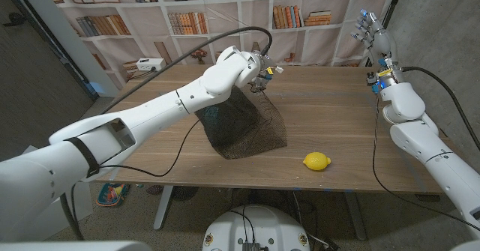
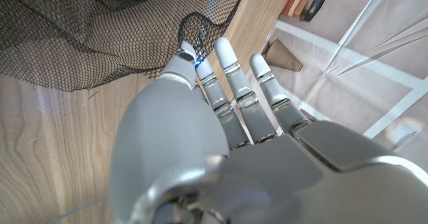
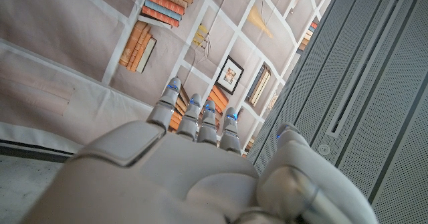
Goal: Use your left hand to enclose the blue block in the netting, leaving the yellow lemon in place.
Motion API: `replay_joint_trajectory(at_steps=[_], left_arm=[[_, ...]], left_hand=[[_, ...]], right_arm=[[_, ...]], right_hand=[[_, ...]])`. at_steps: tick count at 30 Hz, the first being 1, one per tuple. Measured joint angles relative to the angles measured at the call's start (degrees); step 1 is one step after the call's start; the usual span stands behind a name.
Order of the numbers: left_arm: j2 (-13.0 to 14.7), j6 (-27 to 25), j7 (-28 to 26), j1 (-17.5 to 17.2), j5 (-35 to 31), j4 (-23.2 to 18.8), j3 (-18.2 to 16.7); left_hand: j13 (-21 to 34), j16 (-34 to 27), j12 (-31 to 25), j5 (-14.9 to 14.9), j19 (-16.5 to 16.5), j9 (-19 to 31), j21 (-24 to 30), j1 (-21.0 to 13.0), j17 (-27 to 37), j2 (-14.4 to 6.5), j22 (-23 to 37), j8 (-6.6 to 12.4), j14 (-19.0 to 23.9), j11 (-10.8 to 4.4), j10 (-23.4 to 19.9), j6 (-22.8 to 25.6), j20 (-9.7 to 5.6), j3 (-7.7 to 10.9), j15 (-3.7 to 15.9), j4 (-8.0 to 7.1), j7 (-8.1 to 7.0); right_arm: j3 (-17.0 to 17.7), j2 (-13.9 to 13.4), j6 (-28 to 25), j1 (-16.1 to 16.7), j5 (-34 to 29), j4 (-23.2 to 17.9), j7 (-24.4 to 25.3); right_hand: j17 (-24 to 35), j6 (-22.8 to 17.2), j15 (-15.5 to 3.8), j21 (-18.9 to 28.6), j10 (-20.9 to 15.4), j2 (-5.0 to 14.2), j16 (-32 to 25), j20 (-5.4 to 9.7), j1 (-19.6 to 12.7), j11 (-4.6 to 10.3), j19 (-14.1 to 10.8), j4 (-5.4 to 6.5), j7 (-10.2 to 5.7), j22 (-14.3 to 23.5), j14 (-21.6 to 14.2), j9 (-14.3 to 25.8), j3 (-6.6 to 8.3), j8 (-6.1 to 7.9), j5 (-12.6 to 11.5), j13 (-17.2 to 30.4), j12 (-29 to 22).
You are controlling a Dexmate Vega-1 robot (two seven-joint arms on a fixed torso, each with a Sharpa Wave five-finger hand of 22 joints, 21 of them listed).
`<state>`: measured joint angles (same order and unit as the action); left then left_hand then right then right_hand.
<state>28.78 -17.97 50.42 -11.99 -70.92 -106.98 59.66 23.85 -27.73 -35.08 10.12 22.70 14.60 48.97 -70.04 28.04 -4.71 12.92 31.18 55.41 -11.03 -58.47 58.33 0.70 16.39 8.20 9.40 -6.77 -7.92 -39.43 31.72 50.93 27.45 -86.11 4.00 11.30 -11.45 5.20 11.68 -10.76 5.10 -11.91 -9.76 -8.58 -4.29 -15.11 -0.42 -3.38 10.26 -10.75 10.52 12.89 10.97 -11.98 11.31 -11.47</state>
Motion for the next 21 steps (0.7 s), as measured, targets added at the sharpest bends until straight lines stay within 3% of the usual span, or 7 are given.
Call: replay_joint_trajectory(at_steps=[6, 7, 9, 14, 21], left_arm=[[-0.7, 0.0, 0.0, -1.6, 0.0, -2.5, -1.5], [-0.8, -1.8, 11.0, -1.7, -7.3, -2.7, -1.6], [-1.4, -2.2, 14.4, -2.6, -10.8, -3.4, -2.1], [-2.5, -2.7, 18.1, -4.3, -16.0, -3.9, -3.0], [-4.5, -2.7, 23.4, -7.2, -30.4, -4.0, -4.4]], left_hand=[[0.0, 0.1, 0.0, 0.0, -0.3, 0.0, 0.4, 0.0, 0.3, 0.0, 0.0, 0.0, 0.0, -0.25, 0.3, 0.0, -0.31, 0.0, 0.0, 0.0, 0.0], [0.0, 0.4, 0.0, 0.0, -0.3, 0.0, 0.4, -0.1, 0.4, -0.1, 0.0, 0.0, 0.0, -0.31, 0.3, 0.0, -0.31, 0.0, 0.0, 0.0, 0.0], [0.0, 0.5, 0.0, 0.0, -0.3, -0.2, 0.4, -0.1, 0.5, -0.1, 0.0, 0.0, 0.0, -0.31, 0.3, 0.0, -0.31, 0.0, -0.01, 0.0, 0.0], [0.0, 0.5, 0.0, 0.0, -0.3, -0.3, 0.9, -0.1, 0.8, -0.1, 0.0, 0.0, 0.0, -0.3, 0.3, 0.0, -0.3, 0.26, -0.01, -0.26, 0.0], [0.0, 0.9, -0.2, 0.0, -0.5, -0.4, 1.3, -0.1, 1.0, -0.1, 0.0, 0.42, 0.0, -0.13, 0.5, -0.2, -0.52, 0.26, -0.01, -0.26, 0.14]], right_arm=[[0.0, 0.0, -0.5, 0.0, -0.2, 0.0, 0.9], [0.8, -0.3, -0.5, 1.2, -0.2, -1.7, 0.9], [1.0, -0.3, -0.7, 1.6, -0.3, -2.3, 1.2], [1.3, -0.4, -1.2, 2.0, -0.4, -2.9, 1.5], [1.6, -0.6, -1.8, 2.7, -0.6, -4.2, 1.7]], right_hand=[[0.0, 0.0, 0.0, 0.0, 0.0, 0.08, 0.0, 0.25, 0.1, 0.0, -0.2, 0.0, 0.0, 0.0, 0.0, 0.0, 0.0, 0.0, 0.0, 0.0, 0.0], [0.0, 0.0, 0.0, 0.0, 0.0, 0.08, 0.0, 0.25, 0.1, 0.0, -0.2, 0.0, 0.0, 0.0, 0.0, 0.0, 0.0, 0.0, 0.0, 0.0, 0.0], [0.0, 0.0, 0.21, 0.0, 0.0, 0.15, 0.0, 0.25, 0.2, 0.0, -0.2, 0.0, 0.0, 0.0, -0.2, 0.0, 0.0, 0.0, 0.0, 0.0, 0.0], [0.0, 0.0, 0.31, 0.0, 0.0, 0.15, 0.0, 0.24, 0.2, 0.0, -0.2, 0.0, 0.0, 0.0, -0.3, 0.0, 0.0, 0.0, 0.0, 0.0, 0.0], [0.0, 0.0, 0.31, 0.0, 0.0, 0.15, 0.0, 0.24, 0.2, 0.0, -0.2, 0.0, 0.0, 0.0, -0.3, 0.0, 0.0, 0.0, 0.0, 0.0, 0.0]])
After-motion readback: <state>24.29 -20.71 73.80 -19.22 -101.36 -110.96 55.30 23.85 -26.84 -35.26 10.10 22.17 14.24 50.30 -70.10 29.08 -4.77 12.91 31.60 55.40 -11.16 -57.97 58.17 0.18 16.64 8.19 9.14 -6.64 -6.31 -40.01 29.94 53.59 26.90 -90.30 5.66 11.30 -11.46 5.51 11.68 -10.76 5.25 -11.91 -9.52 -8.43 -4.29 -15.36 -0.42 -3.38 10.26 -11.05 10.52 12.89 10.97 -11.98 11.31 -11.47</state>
